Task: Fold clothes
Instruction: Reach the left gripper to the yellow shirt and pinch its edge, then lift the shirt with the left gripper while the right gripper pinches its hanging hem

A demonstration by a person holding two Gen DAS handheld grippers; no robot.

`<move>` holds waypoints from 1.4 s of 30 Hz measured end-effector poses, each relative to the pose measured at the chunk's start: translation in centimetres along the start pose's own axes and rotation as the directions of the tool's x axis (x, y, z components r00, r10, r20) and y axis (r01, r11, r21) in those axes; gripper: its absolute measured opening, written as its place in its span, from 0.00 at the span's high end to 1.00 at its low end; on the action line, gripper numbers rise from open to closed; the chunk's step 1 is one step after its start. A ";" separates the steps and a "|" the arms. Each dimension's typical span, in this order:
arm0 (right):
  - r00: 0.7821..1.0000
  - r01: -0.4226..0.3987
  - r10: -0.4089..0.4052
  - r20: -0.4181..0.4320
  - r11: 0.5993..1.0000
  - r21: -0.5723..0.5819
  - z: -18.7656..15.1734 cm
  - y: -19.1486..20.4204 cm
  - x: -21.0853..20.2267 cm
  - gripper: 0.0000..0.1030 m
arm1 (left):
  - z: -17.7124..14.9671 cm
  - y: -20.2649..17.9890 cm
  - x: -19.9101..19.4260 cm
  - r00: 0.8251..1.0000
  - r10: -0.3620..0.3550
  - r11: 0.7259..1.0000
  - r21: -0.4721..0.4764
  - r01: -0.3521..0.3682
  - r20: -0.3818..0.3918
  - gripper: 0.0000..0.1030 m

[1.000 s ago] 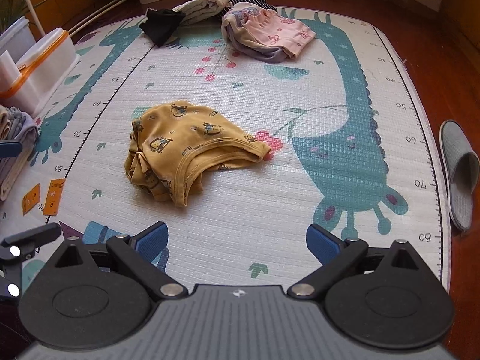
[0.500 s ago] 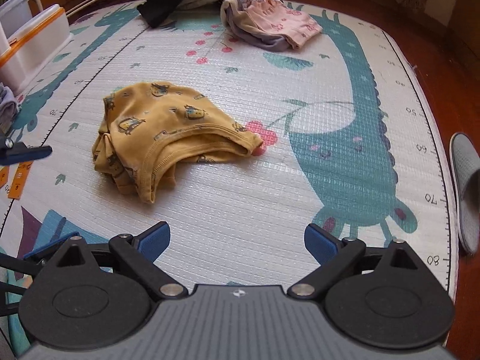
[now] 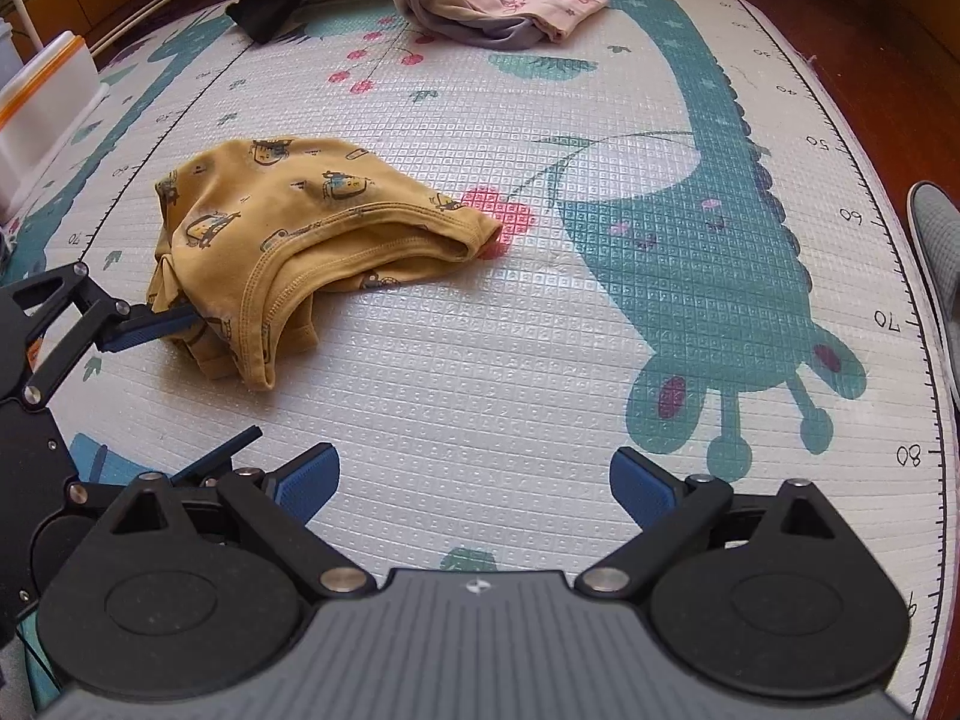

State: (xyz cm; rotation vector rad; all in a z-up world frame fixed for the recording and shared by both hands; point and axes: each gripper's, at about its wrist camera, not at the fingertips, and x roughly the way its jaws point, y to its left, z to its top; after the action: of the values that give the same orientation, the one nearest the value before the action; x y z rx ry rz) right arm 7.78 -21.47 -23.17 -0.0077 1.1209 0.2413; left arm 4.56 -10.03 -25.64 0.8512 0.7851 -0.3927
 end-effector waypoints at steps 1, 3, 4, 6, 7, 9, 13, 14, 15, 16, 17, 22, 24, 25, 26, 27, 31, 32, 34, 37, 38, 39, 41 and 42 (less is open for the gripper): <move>1.000 0.001 -0.001 0.004 1.000 0.009 0.0 -0.1 0.1 0.07 | 0.0 -0.1 0.3 1.000 0.011 1.000 0.006 -0.011 -0.004 0.39; 1.000 0.006 -0.006 0.010 1.000 0.020 0.1 -0.5 0.1 0.06 | -0.2 -0.3 1.0 0.999 0.028 1.000 0.012 -0.028 -0.019 0.40; 1.000 0.011 -0.011 0.012 1.000 0.026 0.1 -0.7 0.2 0.07 | -0.3 -0.2 1.3 0.999 0.035 0.999 0.009 -0.035 -0.025 0.42; 1.000 0.014 -0.014 0.009 0.999 0.043 0.1 -1.2 0.4 0.06 | -0.3 0.0 1.7 0.998 0.043 0.999 0.005 -0.043 -0.035 0.57; 1.000 0.012 -0.013 0.006 0.999 0.052 0.0 -1.4 0.4 0.06 | -0.4 0.1 1.8 0.998 0.046 0.999 0.004 -0.046 -0.040 0.63; 1.000 0.012 -0.012 0.005 0.998 0.054 -0.1 -1.6 0.5 0.06 | -0.3 0.3 1.9 0.998 0.038 0.999 0.006 -0.038 -0.056 0.88; 1.000 0.010 -0.011 0.019 0.999 0.036 -0.1 -1.3 0.2 0.06 | -0.4 1.3 1.0 0.998 0.025 1.000 -0.017 -0.026 -0.057 0.93; 1.000 0.008 -0.009 0.024 0.999 0.032 0.0 -1.2 0.1 0.06 | -0.4 1.6 0.6 0.998 0.029 0.999 -0.021 -0.030 -0.052 0.94; 1.000 0.006 -0.006 0.030 1.000 0.028 0.0 -1.1 -0.1 0.07 | -0.4 1.8 0.1 0.998 0.028 0.999 -0.019 -0.029 -0.050 0.94; 0.999 0.003 -0.004 0.039 1.000 0.018 0.1 -0.9 -0.3 0.07 | -0.3 2.1 -0.4 0.999 0.025 1.000 -0.017 -0.026 -0.047 0.95; 0.999 0.002 -0.002 0.045 1.000 0.010 0.2 -0.7 -0.5 0.07 | -0.3 2.3 -1.1 0.999 0.025 1.000 -0.012 -0.025 -0.037 0.95; 0.995 -0.009 0.017 0.100 0.997 -0.080 0.3 1.3 -1.9 0.10 | 0.3 3.9 -5.2 0.999 0.034 0.999 0.019 -0.035 0.011 0.96; 0.992 0.006 0.012 0.125 0.989 -0.149 0.1 2.4 -2.4 0.13 | 0.6 4.6 -7.1 0.999 0.040 0.999 0.028 -0.041 0.033 0.96; 0.990 0.017 0.009 0.139 0.982 -0.188 -0.1 3.0 -2.7 0.16 | 0.8 5.2 -8.1 0.998 0.046 0.998 0.029 -0.047 0.043 0.96; 0.989 0.023 0.009 0.147 0.977 -0.213 -0.2 3.4 -2.9 0.19 | 0.9 5.7 -9.0 0.997 0.051 0.998 0.030 -0.053 0.053 0.96; 0.987 0.031 0.007 0.158 0.970 -0.241 -0.4 4.0 -3.2 0.20 | 1.1 6.2 -10.0 0.996 0.057 0.998 0.031 -0.059 0.062 0.96; 0.976 0.071 0.010 0.217 0.929 -0.364 -1.7 6.4 -4.4 0.23 | 1.5 8.5 -13.4 0.994 0.059 0.998 0.024 -0.062 0.087 0.97; 0.972 0.084 0.013 0.234 0.914 -0.397 -2.1 7.1 -4.8 0.23 | 1.6 9.1 -14.3 0.994 0.058 0.998 0.022 -0.060 0.092 0.97; 0.966 0.091 0.037 0.258 0.880 -0.466 -3.0 8.4 -5.5 0.24 | 1.6 10.4 -15.7 0.994 0.057 0.998 0.008 -0.058 0.098 0.97; 0.960 0.076 0.088 0.266 0.833 -0.548 -4.2 10.5 -6.6 0.33 | 1.9 12.2 -17.5 0.994 0.050 0.998 -0.034 -0.047 0.097 0.97; 0.960 0.065 0.101 0.261 0.827 -0.559 -4.5 11.1 -6.9 0.34 | 1.9 12.7 -18.0 0.994 0.047 0.998 -0.045 -0.043 0.096 0.97; 0.960 0.055 0.113 0.255 0.820 -0.569 -4.8 11.7 -7.2 0.34 | 2.0 13.1 -18.5 0.994 0.043 0.998 -0.056 -0.038 0.096 0.97; 0.955 0.057 0.133 0.267 0.797 -0.601 -5.5 12.9 -7.9 0.34 | 2.1 13.7 -19.5 0.995 0.035 0.998 -0.060 -0.029 0.096 0.97; 0.952 0.065 0.135 0.275 0.788 -0.612 -5.7 13.4 -8.2 0.34 | 2.2 13.9 -20.1 0.995 0.029 0.998 -0.061 -0.023 0.097 0.97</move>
State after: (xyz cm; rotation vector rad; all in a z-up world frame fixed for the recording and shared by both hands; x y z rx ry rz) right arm -3.25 -10.65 -16.83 -0.5218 0.6887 0.6191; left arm 0.56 -3.10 -2.44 0.7796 0.6911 -0.3834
